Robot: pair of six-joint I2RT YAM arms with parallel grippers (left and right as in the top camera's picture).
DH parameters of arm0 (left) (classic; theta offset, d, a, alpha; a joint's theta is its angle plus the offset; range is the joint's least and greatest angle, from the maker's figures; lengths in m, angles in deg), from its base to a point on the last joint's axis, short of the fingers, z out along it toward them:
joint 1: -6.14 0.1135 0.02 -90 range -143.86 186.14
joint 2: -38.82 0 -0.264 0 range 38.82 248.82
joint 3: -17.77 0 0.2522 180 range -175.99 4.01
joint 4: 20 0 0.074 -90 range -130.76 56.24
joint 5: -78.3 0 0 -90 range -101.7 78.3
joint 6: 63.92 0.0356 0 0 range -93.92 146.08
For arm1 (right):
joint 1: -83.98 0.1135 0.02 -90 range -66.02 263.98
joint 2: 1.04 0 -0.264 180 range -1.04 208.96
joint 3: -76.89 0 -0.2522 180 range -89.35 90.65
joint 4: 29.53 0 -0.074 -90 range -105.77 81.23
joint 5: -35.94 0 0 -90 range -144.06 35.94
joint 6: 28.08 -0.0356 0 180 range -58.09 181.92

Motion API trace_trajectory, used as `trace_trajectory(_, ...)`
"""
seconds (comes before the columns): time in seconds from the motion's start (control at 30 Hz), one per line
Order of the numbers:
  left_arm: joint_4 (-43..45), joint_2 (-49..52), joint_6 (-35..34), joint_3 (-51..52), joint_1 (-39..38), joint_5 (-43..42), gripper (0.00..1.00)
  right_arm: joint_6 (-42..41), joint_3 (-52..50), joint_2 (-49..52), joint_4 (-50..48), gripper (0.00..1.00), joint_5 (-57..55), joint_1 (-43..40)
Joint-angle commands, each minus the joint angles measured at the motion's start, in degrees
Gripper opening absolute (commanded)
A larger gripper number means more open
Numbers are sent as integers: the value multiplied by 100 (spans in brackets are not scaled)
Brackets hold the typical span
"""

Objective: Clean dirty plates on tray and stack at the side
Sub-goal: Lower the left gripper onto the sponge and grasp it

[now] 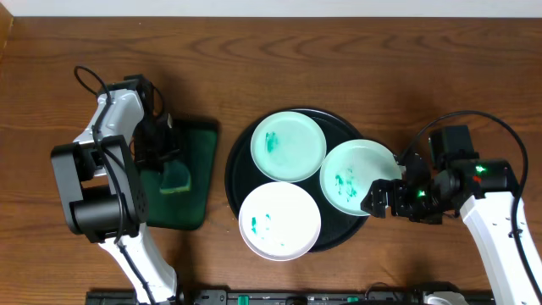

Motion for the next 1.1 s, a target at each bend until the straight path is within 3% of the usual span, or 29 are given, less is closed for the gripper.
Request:
trace_trajectory(0.0,70,140,4,-72,-7,-87,72,66,98,-46,4,99,109,39)
trace_trajectory(0.57,-151,-872,50,-74,-7,-256,74,107,98,-46,0,99,107,39)
trace_trajectory(1.07,-144,-710,-46,-28,146,-258,70,170,98,-46,48,99,107,39)
